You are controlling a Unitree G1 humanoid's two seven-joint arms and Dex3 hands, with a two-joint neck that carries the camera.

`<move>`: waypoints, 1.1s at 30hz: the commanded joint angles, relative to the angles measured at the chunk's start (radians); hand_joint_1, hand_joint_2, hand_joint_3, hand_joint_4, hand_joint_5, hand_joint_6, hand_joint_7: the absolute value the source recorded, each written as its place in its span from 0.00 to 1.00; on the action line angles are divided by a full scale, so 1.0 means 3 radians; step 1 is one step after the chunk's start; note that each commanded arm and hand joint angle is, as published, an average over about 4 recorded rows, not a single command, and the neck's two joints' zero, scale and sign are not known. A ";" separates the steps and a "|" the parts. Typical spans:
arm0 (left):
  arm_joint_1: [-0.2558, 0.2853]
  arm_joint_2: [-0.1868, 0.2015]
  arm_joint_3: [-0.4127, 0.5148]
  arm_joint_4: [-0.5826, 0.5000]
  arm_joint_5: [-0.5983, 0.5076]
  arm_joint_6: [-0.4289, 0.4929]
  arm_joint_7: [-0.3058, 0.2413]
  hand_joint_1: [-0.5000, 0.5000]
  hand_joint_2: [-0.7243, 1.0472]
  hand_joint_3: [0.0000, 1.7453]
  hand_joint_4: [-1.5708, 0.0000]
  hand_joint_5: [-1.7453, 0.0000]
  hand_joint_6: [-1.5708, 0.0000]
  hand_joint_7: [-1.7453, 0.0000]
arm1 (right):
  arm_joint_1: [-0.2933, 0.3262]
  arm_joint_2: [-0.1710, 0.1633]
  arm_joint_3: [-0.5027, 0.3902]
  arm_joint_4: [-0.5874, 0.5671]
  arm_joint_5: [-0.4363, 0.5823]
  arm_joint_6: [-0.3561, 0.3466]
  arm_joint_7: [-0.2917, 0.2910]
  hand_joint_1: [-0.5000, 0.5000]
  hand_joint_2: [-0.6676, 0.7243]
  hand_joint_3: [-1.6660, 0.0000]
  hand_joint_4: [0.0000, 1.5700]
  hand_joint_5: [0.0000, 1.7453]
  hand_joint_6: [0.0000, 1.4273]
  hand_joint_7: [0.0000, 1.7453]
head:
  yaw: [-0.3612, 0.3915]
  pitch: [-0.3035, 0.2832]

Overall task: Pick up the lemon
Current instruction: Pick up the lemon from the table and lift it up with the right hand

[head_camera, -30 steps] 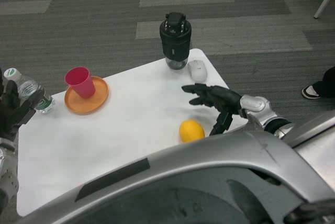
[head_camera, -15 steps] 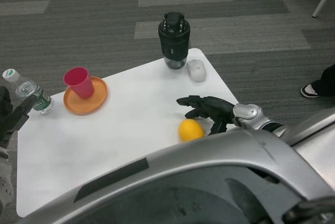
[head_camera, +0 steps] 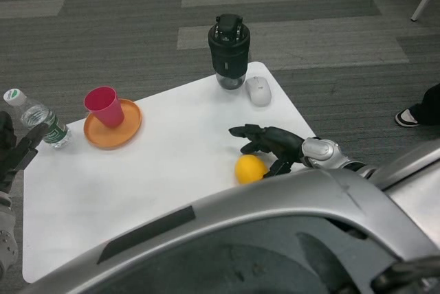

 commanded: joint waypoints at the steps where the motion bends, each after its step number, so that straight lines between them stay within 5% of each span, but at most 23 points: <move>1: -0.0032 0.0042 0.0025 -0.0008 0.0008 0.0001 -0.0020 1.00 0.83 0.05 1.00 1.00 1.00 1.00 | -0.0056 0.0012 0.0029 0.0077 -0.0065 -0.0018 -0.0007 0.59 0.19 0.63 0.00 0.54 0.00 0.04 | 0.0000 -0.0008; 10: -0.0031 0.0042 0.0030 -0.0018 0.0004 0.0001 -0.0020 1.00 0.84 0.05 1.00 1.00 1.00 1.00 | -0.0084 -0.0003 0.0024 0.0140 -0.0317 -0.0004 0.0033 0.58 0.18 0.48 0.00 0.61 0.00 0.04 | 0.0015 -0.0030; 18: -0.0022 0.0045 0.0043 -0.0026 0.0004 -0.0002 -0.0020 1.00 0.83 0.03 1.00 1.00 1.00 1.00 | -0.0123 -0.0025 0.0014 0.0149 -0.0403 0.0006 0.0101 0.58 0.18 0.43 0.00 0.61 0.00 0.04 | 0.0017 -0.0040; 25: -0.0022 0.0042 0.0045 -0.0026 0.0007 -0.0004 -0.0020 1.00 0.85 0.05 1.00 1.00 1.00 1.00 | -0.0148 -0.0029 0.0014 0.0149 -0.0529 0.0008 0.0111 0.58 0.14 0.43 0.00 0.75 0.00 0.04 | 0.0017 -0.0040; 33: -0.0017 0.0042 0.0061 -0.0031 0.0008 -0.0004 -0.0020 1.00 0.81 0.05 1.00 1.00 1.00 1.00 | -0.0176 0.0007 0.0021 0.0144 -0.0715 0.0005 0.0108 0.52 0.07 0.21 0.00 0.92 0.00 0.22 | 0.0032 -0.0047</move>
